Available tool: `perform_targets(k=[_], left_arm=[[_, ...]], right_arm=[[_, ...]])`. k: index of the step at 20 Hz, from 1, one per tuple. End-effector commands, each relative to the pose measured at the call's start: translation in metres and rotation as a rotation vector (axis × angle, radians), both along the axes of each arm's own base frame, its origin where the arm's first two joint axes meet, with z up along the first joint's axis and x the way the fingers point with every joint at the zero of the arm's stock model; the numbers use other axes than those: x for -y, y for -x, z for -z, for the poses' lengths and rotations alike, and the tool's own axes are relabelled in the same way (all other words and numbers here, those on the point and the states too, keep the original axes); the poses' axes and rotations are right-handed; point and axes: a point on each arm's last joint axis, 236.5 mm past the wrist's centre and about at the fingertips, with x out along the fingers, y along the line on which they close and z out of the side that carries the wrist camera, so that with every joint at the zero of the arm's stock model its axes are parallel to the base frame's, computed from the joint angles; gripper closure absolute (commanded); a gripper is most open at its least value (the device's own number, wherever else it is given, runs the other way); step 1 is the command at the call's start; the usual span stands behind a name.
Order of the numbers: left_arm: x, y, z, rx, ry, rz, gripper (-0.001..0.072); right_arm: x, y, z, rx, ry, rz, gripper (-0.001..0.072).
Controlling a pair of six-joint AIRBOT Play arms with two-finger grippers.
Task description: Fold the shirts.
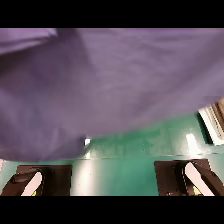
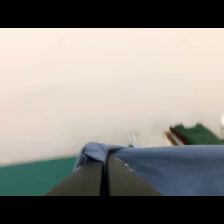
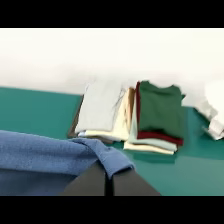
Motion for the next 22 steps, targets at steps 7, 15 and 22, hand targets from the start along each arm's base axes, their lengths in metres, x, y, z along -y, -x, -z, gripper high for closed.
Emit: perform_targets(k=[7, 15, 22], left_arm=[[-0.002, -0.191, 0.38, -1.019, 0.113, 0.105, 0.0681], [0.017, -0.282, 0.466, -1.004, 0.047, 0.109, 0.0681], [0.005, -0.241, 0.483, -1.195, -0.05, 0.149, 0.068]], right_arm=[[0.01, -0.126, 0.299, -0.853, -0.128, -0.088, 0.0695], [-0.009, -0.216, 0.42, -0.958, -0.169, -0.096, 0.0695], [0.02, -0.21, 0.395, -0.957, -0.068, -0.045, 0.0695]])
